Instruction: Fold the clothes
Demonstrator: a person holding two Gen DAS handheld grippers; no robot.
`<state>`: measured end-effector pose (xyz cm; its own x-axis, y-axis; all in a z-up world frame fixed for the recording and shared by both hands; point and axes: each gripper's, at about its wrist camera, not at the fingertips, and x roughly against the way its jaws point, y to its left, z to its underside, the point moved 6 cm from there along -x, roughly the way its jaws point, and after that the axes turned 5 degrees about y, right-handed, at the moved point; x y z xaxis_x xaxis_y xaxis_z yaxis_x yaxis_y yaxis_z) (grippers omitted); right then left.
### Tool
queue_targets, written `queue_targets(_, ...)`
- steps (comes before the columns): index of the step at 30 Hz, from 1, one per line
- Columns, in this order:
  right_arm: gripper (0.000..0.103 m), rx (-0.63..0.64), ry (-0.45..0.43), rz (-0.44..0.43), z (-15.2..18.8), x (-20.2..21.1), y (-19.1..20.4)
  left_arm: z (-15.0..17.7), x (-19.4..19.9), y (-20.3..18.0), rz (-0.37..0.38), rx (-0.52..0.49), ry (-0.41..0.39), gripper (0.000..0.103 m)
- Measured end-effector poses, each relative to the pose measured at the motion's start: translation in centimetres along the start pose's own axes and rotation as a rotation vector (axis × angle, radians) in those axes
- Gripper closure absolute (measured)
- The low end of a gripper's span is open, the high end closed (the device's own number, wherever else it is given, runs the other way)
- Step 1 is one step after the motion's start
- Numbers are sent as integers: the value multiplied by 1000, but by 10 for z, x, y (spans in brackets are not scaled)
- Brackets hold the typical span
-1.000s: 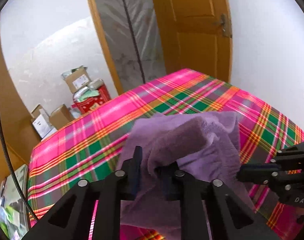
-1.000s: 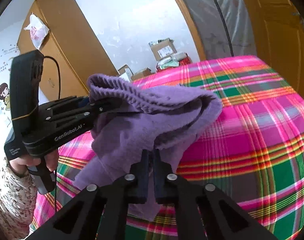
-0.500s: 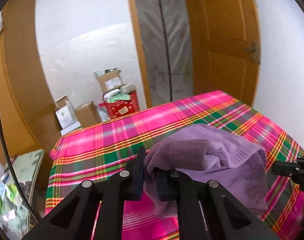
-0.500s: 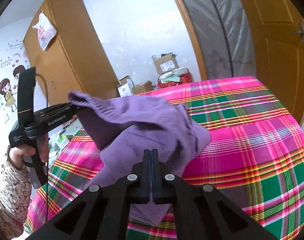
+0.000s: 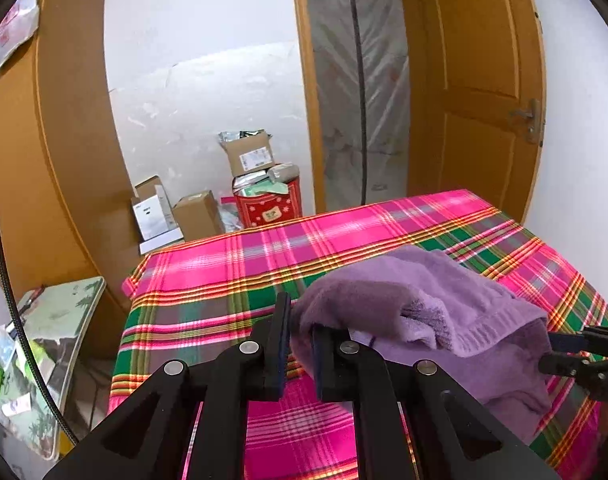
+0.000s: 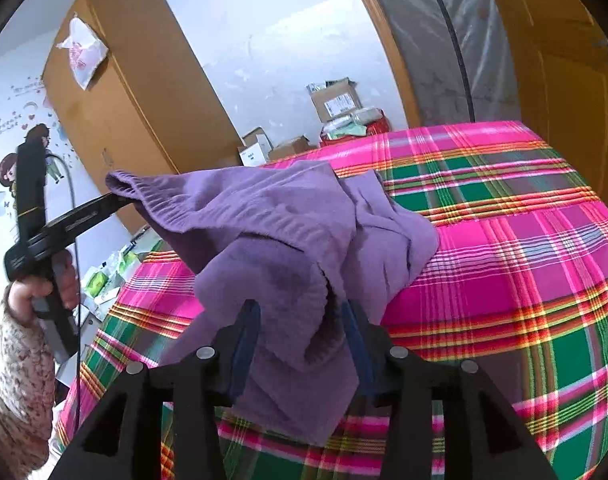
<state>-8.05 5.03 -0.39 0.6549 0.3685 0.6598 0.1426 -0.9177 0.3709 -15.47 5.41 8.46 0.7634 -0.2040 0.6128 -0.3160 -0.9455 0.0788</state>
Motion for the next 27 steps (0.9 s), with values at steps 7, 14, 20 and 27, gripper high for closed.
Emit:
queue_targets(7, 93, 36, 0, 47, -3, 0, 3, 10, 0, 10, -8, 21, 13, 93)
queue_targets(14, 95, 92, -75, 112, -11, 19, 12, 19, -9, 9, 9, 40, 32, 93)
queue_targets(20, 97, 185, -173, 149, -37, 41, 34, 19, 7, 19, -5, 62, -10, 93)
queue_targets(27, 99, 309, -265, 123, -76, 56, 79, 24, 25, 48, -48, 118, -40, 93)
